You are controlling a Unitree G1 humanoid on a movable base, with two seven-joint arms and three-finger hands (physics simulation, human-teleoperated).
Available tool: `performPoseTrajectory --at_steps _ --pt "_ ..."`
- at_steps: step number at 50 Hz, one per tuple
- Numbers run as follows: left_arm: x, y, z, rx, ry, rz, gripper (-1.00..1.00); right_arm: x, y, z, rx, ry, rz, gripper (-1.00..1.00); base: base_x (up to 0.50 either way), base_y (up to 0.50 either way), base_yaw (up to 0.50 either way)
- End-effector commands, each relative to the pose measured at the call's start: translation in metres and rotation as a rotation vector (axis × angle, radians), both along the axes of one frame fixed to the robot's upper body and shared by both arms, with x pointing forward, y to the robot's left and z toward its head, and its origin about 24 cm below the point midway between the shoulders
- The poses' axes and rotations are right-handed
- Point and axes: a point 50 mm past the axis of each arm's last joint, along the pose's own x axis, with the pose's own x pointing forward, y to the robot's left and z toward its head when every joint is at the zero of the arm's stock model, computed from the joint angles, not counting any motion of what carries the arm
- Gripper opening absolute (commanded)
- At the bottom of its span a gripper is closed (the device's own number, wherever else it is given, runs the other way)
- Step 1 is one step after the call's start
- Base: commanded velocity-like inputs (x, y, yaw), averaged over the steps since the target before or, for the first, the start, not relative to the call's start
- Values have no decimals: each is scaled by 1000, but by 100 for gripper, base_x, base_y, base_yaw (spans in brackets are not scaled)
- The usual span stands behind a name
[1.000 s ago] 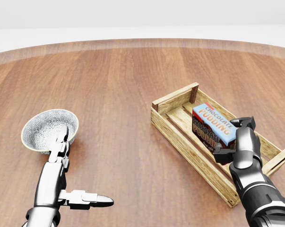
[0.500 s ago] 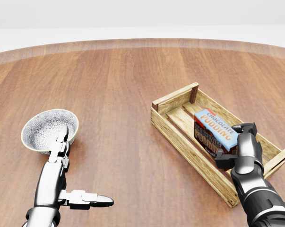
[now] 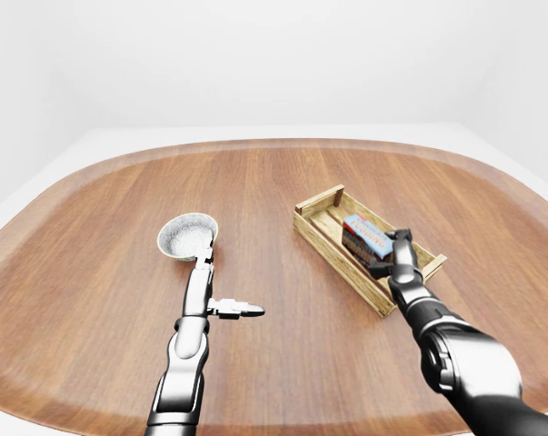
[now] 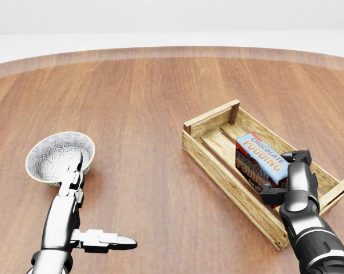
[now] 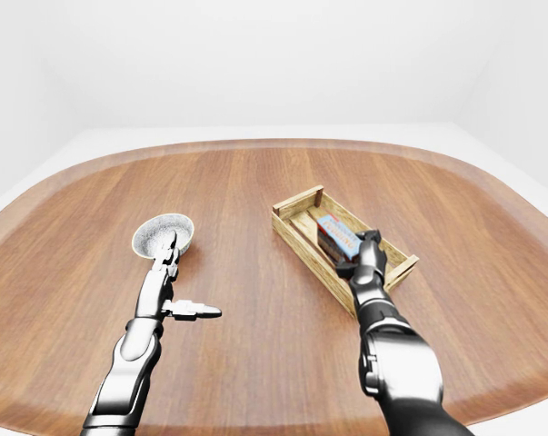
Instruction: Pick up the chocolate pudding and put it in the tray.
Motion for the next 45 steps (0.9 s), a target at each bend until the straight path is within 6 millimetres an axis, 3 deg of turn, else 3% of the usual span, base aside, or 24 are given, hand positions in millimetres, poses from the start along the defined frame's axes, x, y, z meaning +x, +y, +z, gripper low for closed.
performPoseTrajectory --at_steps 1,2,3,4,29,45 --pt "-1 2 2 -102 -1 -21 100 5 -1 8 18 -44 -18 -91 0 0 0" --pt "-1 2 2 -102 -1 -21 100 5 -1 8 19 -44 -18 -91 0 0 0" --pt "-1 2 2 -102 -1 -21 100 5 -1 8 24 -44 -17 -76 0 0 0" --pt "-1 2 2 -102 -1 -22 100 5 -2 9 21 -47 -23 100 0 0 0" --pt "-1 2 2 -102 -1 -21 100 6 -3 10 18 -54 -30 100 0 0 0" --pt "-1 2 2 -102 -1 -21 100 20 -11 38 10 -149 -80 100 0 0 0"
